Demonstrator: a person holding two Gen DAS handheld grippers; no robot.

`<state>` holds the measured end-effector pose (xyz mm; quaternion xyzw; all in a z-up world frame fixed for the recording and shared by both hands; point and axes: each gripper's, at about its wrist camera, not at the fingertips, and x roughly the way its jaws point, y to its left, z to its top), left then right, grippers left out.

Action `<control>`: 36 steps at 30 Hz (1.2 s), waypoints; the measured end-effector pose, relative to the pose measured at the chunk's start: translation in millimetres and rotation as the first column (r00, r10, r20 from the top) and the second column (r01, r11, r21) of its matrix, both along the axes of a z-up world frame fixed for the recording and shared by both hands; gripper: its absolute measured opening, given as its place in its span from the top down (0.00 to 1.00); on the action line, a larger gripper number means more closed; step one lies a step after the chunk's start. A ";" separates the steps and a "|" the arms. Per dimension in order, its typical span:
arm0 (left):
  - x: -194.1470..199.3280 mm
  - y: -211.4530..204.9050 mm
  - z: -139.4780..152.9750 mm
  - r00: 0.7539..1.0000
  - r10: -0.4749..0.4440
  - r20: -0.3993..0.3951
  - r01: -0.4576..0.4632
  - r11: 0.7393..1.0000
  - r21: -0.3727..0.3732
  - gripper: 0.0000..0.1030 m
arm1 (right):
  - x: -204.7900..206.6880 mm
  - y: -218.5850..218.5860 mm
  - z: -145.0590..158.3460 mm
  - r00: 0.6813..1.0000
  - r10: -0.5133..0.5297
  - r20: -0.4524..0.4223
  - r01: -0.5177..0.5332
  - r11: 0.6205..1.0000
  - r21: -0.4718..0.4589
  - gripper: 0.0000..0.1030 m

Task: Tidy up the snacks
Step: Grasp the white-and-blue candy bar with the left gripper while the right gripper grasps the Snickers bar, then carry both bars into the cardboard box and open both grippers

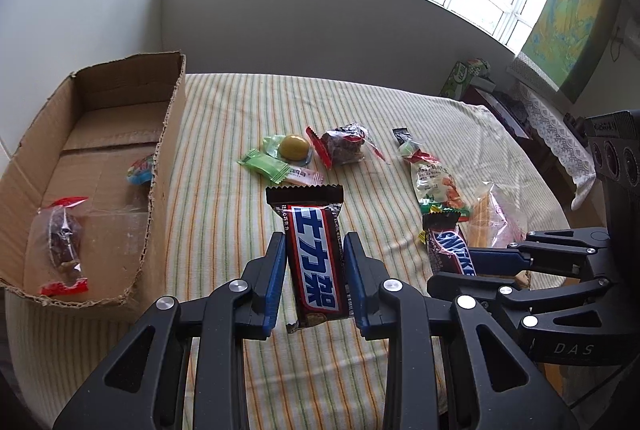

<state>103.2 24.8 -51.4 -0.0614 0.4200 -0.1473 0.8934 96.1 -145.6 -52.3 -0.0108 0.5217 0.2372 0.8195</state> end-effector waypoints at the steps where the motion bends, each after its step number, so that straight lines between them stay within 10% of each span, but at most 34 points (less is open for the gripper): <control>1: -0.8 1.5 3.2 1.000 0.004 0.006 -0.004 1.000 -0.002 0.73 | 1.0 2.2 4.3 1.000 0.001 0.009 -0.001 1.000 0.001 0.68; 36: 7.1 142.4 30.7 0.957 0.276 0.084 -0.280 0.960 0.031 0.73 | 98.7 167.5 59.1 0.964 0.215 0.159 -0.215 0.976 -0.023 0.68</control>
